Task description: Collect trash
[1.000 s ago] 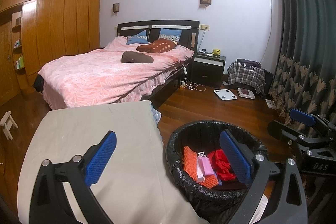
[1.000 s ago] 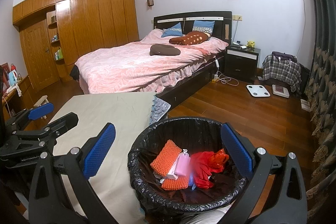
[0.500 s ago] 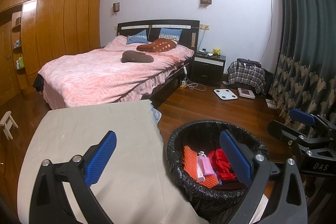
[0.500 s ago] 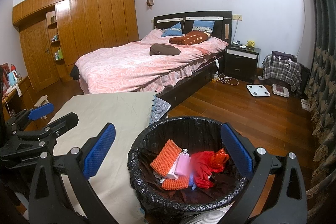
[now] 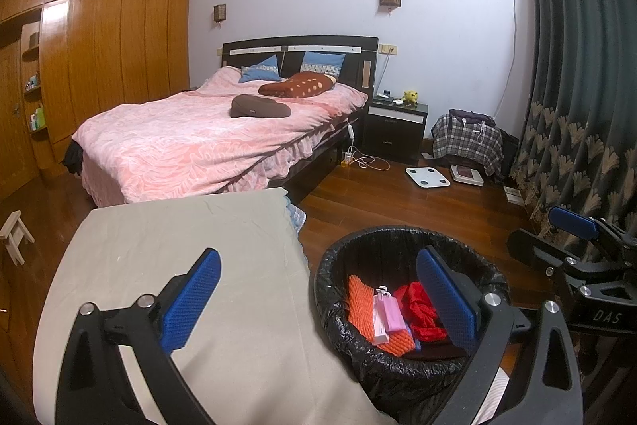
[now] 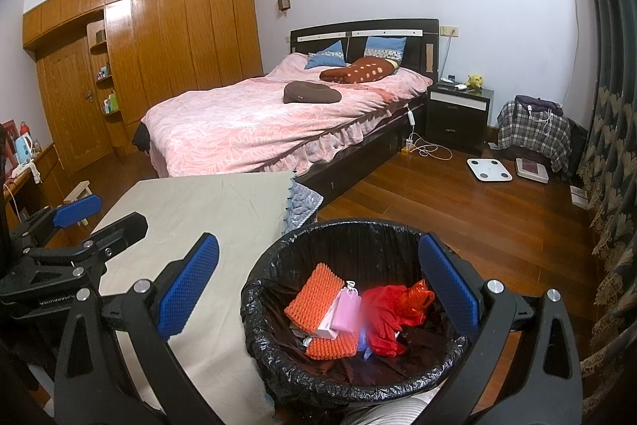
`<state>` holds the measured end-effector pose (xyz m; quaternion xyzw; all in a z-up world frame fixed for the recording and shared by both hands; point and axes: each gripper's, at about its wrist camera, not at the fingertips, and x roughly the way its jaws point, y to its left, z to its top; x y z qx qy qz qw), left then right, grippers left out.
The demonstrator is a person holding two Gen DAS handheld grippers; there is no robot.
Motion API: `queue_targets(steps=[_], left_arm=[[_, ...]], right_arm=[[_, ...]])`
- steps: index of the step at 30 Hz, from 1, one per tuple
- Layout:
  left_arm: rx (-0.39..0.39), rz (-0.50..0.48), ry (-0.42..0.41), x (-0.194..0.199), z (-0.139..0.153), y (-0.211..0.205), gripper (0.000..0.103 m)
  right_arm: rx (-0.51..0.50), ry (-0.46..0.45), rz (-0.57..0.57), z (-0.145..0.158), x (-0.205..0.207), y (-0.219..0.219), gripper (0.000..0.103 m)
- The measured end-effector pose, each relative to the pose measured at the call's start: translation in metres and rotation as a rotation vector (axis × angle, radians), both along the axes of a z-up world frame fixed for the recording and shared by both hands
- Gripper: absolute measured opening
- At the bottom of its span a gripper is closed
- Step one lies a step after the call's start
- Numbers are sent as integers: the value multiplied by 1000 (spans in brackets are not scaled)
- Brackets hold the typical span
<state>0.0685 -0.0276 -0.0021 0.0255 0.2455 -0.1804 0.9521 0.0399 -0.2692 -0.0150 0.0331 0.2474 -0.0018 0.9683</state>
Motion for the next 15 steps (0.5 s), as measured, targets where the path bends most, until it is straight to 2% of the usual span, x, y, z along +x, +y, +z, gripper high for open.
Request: queue_targets(steps=[15], left_arm=[[0,-4,8,-2,-2,5,97]], right_arm=[[1,4,-2,2,-1,1,98]])
